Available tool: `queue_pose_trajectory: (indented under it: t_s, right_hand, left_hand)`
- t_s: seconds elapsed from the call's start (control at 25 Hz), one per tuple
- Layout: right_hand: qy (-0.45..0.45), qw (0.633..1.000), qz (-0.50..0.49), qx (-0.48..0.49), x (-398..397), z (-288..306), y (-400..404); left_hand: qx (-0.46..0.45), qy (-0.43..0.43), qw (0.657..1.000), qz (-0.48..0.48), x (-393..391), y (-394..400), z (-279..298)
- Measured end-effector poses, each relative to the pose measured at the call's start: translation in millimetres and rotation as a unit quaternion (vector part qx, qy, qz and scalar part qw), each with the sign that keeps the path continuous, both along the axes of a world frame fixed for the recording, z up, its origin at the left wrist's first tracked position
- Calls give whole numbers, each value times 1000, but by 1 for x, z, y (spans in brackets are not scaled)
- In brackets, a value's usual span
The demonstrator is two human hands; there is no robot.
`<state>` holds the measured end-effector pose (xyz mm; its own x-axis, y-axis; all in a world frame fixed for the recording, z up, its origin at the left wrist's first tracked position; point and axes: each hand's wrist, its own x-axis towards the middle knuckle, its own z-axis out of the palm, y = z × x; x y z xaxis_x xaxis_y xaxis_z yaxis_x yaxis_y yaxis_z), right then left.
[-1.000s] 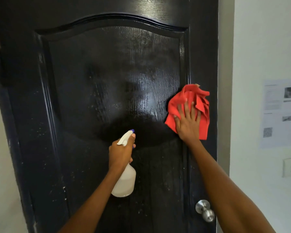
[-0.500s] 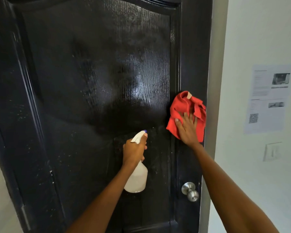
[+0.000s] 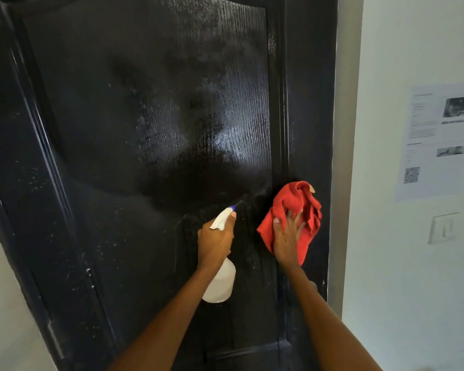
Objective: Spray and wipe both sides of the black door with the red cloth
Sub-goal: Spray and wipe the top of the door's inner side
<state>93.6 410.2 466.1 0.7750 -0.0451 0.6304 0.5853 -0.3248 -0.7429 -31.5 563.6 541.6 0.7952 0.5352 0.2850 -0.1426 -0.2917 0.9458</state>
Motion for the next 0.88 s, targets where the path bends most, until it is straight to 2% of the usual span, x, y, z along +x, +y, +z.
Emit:
queue_pose_trajectory:
  t_s: [0.2,0.4,0.48,0.56,0.64,0.72,0.88]
  right_hand:
    - [23,999,-44,6,-7,-4,51]
    - [-45,986,-160,-22,-17,50,119]
    - [-143,968,-182,-98,-24,63,153]
    - [-268,923,-147,-235,-38,57,174]
    - [-337,876,-114,-324,-46,47,169]
    - [-306,894,-125,-302,-40,42,148]
    - [-120,939,-253,-197,-5,40,99]
  left_hand:
    - [-12,-29,999,19,-26,29,-7]
    - [-16,-70,996,61,-71,75,2]
    - [-10,-96,992,81,-87,93,8]
    - [-2,-122,987,103,-97,110,12]
    - [7,-131,984,117,-100,124,15]
    - [9,-130,986,108,-98,130,14]
    - [11,-116,990,74,-85,121,9]
